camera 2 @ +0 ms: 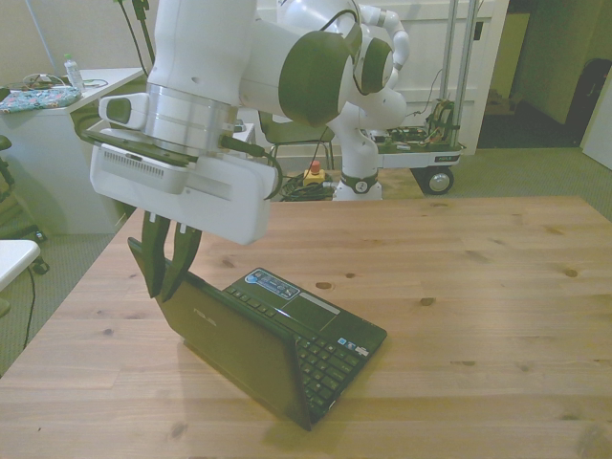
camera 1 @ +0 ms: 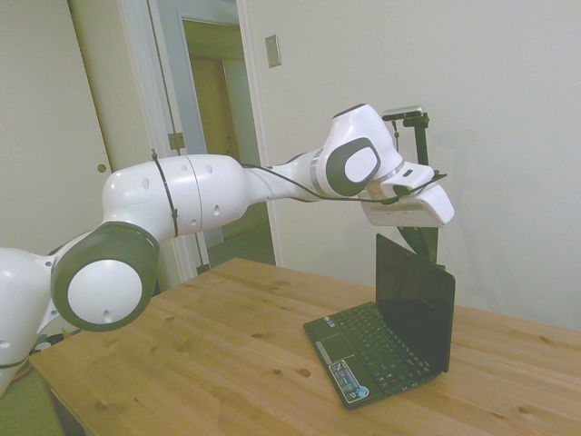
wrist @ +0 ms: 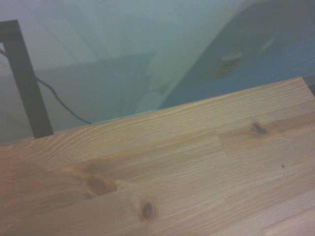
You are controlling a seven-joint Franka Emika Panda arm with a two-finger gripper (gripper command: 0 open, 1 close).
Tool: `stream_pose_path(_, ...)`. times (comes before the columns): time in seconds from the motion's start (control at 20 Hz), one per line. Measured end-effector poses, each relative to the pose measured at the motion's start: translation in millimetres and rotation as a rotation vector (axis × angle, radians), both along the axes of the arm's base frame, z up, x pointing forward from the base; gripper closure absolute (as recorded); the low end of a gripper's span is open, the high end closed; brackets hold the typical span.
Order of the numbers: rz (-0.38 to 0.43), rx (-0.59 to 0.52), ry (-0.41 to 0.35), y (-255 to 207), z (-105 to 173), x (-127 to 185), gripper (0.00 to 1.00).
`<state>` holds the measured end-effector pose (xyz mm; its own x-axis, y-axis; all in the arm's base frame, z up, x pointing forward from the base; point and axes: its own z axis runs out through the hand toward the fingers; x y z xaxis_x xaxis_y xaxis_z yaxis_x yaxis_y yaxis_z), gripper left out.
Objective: Close the laptop
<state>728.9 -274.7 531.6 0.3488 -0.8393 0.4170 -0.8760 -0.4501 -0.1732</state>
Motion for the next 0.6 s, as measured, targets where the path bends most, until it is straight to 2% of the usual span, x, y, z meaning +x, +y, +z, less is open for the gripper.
stream_pose_path(0.25,0.035,0.029,-0.009,52,-11,13,1.0)
stream_pose_path(0.6,0.083,0.103,0.035,151,-68,14,1.0)
